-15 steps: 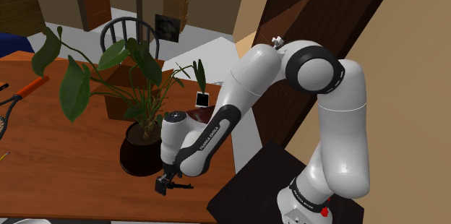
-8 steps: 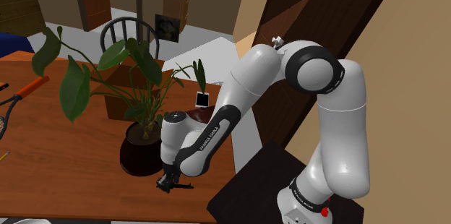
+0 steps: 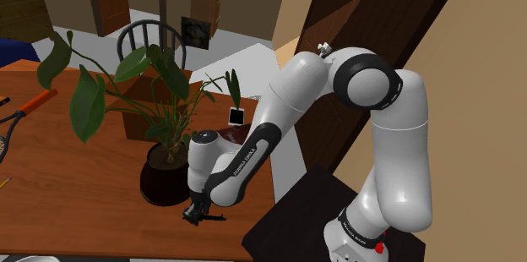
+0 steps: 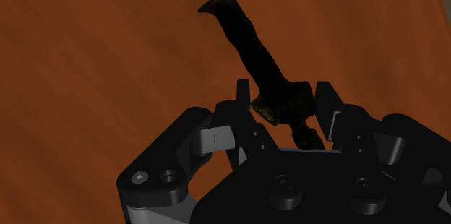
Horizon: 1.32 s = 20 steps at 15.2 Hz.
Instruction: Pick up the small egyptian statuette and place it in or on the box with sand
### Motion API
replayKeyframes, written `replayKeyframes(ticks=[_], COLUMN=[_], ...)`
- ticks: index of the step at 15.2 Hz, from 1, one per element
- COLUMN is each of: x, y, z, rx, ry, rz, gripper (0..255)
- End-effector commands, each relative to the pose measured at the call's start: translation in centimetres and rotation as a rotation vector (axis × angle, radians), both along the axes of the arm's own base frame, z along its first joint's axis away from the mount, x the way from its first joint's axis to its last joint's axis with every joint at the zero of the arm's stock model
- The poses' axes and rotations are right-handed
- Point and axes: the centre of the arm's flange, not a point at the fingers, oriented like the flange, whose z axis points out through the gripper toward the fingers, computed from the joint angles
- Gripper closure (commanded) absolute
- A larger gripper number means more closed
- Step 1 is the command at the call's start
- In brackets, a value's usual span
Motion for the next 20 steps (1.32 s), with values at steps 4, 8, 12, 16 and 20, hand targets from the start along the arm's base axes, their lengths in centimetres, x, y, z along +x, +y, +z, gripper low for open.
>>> replayKeyframes(ticks=[4, 8, 12, 16, 20], x=[0.0, 0.0, 0.0, 0.0, 0.0], y=[0.0, 0.0, 0.0, 0.0, 0.0], z=[2.1, 4.2, 6.3, 8.4, 10.5], rx=[0.000, 0.000, 0.000, 0.000, 0.000], ry=[0.000, 0.000, 0.000, 0.000, 0.000], rz=[0.000, 0.000, 0.000, 0.000, 0.000], gripper=[255, 255, 255, 255, 255])
